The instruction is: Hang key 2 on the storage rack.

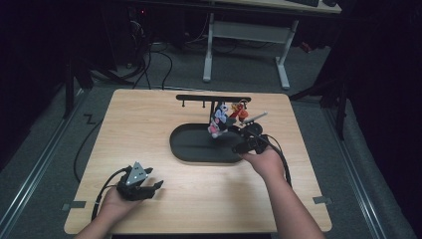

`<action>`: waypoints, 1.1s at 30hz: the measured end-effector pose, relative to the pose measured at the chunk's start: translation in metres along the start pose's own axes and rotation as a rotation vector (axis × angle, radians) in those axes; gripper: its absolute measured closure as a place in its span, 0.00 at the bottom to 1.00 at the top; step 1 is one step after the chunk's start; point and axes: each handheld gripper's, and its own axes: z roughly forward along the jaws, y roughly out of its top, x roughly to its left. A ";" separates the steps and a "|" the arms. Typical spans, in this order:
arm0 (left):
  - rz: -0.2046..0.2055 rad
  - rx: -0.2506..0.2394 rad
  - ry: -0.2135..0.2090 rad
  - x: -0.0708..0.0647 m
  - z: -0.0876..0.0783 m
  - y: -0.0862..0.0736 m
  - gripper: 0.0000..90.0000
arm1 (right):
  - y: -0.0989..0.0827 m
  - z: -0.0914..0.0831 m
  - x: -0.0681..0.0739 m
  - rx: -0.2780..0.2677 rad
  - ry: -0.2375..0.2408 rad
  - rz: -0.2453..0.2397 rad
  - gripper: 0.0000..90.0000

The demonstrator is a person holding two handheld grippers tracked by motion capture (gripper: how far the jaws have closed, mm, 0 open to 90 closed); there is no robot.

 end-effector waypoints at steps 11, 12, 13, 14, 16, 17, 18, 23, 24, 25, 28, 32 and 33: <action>0.013 -0.007 -0.006 -0.004 0.001 0.002 0.42 | -0.077 0.025 0.002 -0.240 -0.048 -0.061 0.30; 0.018 -0.007 -0.008 -0.005 0.000 0.002 0.42 | -0.084 0.027 0.003 -0.252 -0.056 -0.055 0.28; 0.018 -0.010 -0.008 -0.005 0.000 0.002 0.42 | -0.091 0.030 0.005 -0.264 -0.079 -0.046 0.24; 0.014 -0.015 -0.010 -0.005 -0.001 0.002 0.42 | -0.099 0.033 0.006 -0.271 -0.092 -0.043 0.20; -0.004 -0.026 -0.019 -0.005 -0.003 0.003 0.42 | -0.115 0.035 0.009 -0.298 -0.073 -0.031 0.19; -0.015 -0.033 -0.022 -0.005 -0.004 0.003 0.42 | -0.124 0.034 0.012 -0.328 -0.054 -0.016 0.19; -0.026 -0.040 -0.024 -0.006 -0.005 0.003 0.42 | -0.134 0.033 0.015 -0.364 -0.039 -0.004 0.19; -0.060 -0.055 -0.025 -0.010 -0.006 0.005 0.41 | -0.163 0.013 0.031 -0.486 -0.057 -0.076 0.17; -0.059 -0.051 -0.021 -0.012 -0.006 0.005 0.41 | -0.165 0.011 0.032 -0.502 -0.056 -0.072 0.17; -0.056 -0.047 -0.016 -0.013 -0.005 0.005 0.41 | -0.167 0.012 0.031 -0.506 -0.033 -0.053 0.17; -0.063 -0.038 -0.014 -0.016 -0.003 0.004 0.40 | -0.166 0.023 0.031 -0.452 0.015 -0.050 0.17; -0.053 -0.032 -0.014 -0.018 -0.001 0.004 0.40 | -0.163 0.032 0.028 -0.435 0.039 -0.036 0.17; -0.049 -0.030 -0.014 -0.018 -0.001 0.004 0.40 | -0.163 0.032 0.029 -0.434 0.040 -0.036 0.17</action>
